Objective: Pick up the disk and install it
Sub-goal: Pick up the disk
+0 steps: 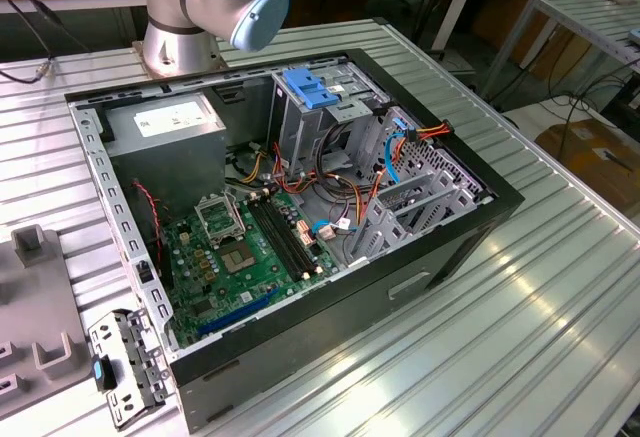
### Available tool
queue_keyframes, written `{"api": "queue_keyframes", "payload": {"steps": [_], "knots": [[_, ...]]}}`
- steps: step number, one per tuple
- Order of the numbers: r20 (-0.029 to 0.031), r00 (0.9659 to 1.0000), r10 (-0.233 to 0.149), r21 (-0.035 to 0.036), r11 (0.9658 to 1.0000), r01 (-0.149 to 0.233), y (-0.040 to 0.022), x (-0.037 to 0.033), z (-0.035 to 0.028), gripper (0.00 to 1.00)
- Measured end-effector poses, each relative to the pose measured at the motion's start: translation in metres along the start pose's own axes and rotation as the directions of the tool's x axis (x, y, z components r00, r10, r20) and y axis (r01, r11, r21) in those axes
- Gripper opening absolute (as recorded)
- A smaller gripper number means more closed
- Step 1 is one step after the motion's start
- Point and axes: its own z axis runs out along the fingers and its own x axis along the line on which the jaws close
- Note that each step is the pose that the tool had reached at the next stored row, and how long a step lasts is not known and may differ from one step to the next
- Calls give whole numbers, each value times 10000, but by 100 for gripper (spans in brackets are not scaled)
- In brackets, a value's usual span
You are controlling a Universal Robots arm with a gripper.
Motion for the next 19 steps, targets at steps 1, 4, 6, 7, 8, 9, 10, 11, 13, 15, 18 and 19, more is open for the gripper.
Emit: {"api": "queue_keyframes", "payload": {"steps": [1,4,6,7,8,9,10,11,13,15,18,19], "knots": [[0,10000,0,-1,10000,0,0,0,-8,37],[0,10000,0,-1,10000,0,0,-1,-34,37],[0,10000,0,-2,10000,0,0,-2,-51,37],[0,10000,0,-1,10000,0,0,-2,-61,37],[0,10000,0,-1,10000,0,0,-2,-71,37],[0,10000,0,-1,10000,0,0,-3,-90,37],[1,10000,0,-1,10000,0,0,-3,-97,37],[0,10000,0,-1,10000,0,0,-3,-104,37],[0,10000,0,-1,10000,0,0,-4,-121,37],[0,10000,0,-3,10000,0,0,-4,-139,37],[0,10000,0,-3,10000,0,0,-5,-168,37],[0,10000,0,-2,10000,0,0,-5,-177,37]]}}
